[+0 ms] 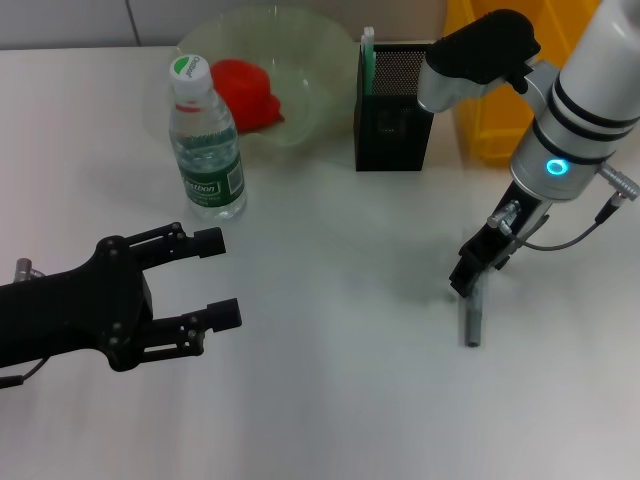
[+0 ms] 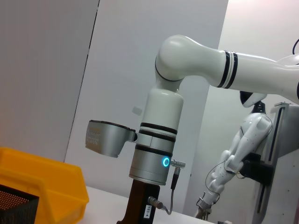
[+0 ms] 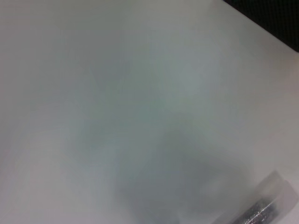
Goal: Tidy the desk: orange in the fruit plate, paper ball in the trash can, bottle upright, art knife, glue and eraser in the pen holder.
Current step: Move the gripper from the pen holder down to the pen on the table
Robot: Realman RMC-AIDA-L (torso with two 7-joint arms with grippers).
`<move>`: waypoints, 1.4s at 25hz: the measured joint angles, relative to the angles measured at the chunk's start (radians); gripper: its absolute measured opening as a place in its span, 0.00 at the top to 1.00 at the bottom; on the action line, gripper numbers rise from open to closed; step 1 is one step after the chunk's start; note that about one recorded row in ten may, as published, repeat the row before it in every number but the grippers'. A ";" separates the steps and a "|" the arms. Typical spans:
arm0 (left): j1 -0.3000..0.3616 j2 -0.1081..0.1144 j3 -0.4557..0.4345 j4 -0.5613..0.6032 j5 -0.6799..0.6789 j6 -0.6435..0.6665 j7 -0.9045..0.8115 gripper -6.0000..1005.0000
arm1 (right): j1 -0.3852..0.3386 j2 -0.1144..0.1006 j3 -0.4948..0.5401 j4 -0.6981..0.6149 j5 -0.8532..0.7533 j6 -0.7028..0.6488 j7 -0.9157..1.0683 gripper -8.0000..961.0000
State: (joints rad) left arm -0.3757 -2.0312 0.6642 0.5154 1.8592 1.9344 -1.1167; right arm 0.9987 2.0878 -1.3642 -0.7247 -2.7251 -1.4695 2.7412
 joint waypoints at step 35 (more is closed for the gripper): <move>-0.003 0.005 -0.008 0.000 -0.006 0.016 -0.004 0.22 | -0.105 -0.008 0.003 -0.195 0.105 -0.025 -0.192 0.99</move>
State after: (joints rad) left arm -0.3785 -2.0263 0.6565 0.5153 1.8528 1.9502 -1.1207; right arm 0.8933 2.0800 -1.3613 -0.9200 -2.6201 -1.4948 2.5492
